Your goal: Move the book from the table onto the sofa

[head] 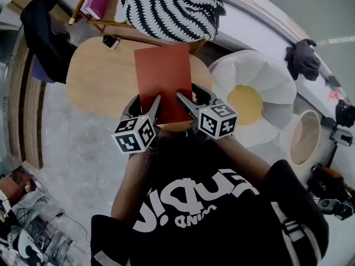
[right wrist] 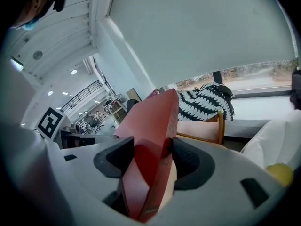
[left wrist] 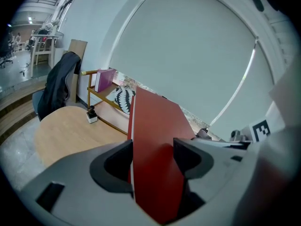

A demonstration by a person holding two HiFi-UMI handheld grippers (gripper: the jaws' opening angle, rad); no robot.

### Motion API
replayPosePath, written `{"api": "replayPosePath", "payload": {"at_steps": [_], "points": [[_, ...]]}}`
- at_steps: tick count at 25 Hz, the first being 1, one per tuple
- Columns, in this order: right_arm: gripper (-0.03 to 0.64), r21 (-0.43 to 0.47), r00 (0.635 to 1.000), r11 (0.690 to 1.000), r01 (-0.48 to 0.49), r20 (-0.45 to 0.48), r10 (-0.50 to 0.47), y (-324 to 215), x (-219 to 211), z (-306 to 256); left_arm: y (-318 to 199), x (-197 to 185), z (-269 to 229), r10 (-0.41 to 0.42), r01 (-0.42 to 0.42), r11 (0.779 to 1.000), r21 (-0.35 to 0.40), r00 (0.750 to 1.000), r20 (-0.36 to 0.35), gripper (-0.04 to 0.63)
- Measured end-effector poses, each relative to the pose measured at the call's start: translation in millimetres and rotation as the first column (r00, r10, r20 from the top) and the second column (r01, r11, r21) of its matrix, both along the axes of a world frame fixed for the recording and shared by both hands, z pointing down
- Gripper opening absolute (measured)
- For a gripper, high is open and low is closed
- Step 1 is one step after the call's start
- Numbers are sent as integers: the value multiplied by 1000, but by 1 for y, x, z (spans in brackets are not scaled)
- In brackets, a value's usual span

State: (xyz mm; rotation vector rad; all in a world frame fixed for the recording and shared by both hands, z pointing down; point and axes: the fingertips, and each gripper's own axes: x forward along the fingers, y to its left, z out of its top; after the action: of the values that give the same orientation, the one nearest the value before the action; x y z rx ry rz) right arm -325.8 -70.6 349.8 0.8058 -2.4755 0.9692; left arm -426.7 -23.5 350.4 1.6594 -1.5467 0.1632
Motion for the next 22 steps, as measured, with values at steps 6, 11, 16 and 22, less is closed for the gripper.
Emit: {"api": "replayPosePath", "payload": {"at_steps": [6, 11, 16, 22], "points": [[252, -9, 993, 993, -122, 7, 122, 5, 19, 5, -7, 14, 4, 102, -102, 995, -3, 995, 9, 275], [252, -2, 979, 979, -203, 5, 203, 2, 45, 2, -19, 38, 2, 185, -185, 983, -1, 983, 6, 275], [252, 0, 953, 953, -303, 17, 303, -2, 85, 0, -34, 75, -2, 289, -289, 957, 2, 957, 16, 275], [252, 5, 913, 914, -407, 31, 406, 7, 152, -1, -37, 142, -2, 394, -394, 919, 3, 919, 26, 275]]}}
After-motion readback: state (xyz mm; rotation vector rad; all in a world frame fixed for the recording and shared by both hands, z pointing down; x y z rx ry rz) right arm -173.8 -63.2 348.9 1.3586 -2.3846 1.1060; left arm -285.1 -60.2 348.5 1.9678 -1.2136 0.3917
